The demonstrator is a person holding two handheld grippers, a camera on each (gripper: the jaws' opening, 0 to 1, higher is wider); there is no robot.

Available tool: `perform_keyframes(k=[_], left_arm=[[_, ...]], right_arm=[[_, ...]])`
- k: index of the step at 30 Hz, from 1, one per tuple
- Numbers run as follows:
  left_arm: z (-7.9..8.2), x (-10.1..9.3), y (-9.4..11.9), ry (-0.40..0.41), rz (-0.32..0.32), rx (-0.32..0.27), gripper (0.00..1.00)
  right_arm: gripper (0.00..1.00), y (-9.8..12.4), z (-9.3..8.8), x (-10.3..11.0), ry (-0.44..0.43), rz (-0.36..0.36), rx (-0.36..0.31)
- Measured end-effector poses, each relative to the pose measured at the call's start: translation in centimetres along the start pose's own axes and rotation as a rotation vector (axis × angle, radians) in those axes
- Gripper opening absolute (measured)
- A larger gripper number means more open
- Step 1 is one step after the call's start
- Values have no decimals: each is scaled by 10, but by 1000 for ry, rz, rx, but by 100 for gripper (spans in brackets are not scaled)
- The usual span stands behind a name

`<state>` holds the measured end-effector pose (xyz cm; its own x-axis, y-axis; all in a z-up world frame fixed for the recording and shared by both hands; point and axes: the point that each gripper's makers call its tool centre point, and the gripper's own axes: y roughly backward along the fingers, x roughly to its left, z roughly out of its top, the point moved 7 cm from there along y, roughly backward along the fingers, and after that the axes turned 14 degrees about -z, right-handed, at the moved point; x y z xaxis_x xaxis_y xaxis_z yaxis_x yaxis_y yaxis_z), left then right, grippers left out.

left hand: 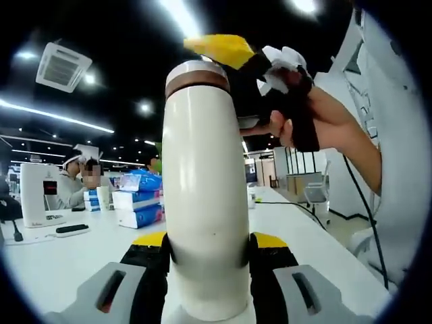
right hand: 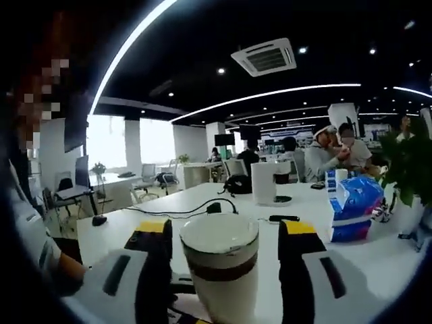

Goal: Grasp the water cup twist off the cup lid place the cup lid on the table

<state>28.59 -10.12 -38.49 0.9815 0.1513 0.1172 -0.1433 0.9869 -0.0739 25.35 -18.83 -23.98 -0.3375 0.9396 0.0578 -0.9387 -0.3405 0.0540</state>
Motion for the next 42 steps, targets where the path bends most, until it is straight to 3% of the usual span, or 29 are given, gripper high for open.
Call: perform_keyframes(k=[5, 8, 10, 18, 22, 27, 42], left_arm=[[0, 0, 0, 4, -1, -2, 48], [-1, 0, 0, 5, 0, -3, 48], [-1, 0, 0, 7, 1, -3, 48], [-1, -2, 0, 6, -2, -2, 48], [-1, -2, 0, 6, -3, -3, 48], [-1, -2, 0, 7, -1, -4, 48], [-2, -2, 0, 13, -1, -6, 48]], right_arm=[[56, -3, -1, -2, -3, 34, 19], [49, -2, -5, 3, -5, 129, 48], [49, -4, -5, -2, -3, 122, 50], [49, -3, -5, -6, 80, 242, 76], [48, -4, -5, -10, 71, 300, 111], [48, -6, -5, -8, 137, 382, 74], [48, -12, -8, -13, 151, 577, 57]])
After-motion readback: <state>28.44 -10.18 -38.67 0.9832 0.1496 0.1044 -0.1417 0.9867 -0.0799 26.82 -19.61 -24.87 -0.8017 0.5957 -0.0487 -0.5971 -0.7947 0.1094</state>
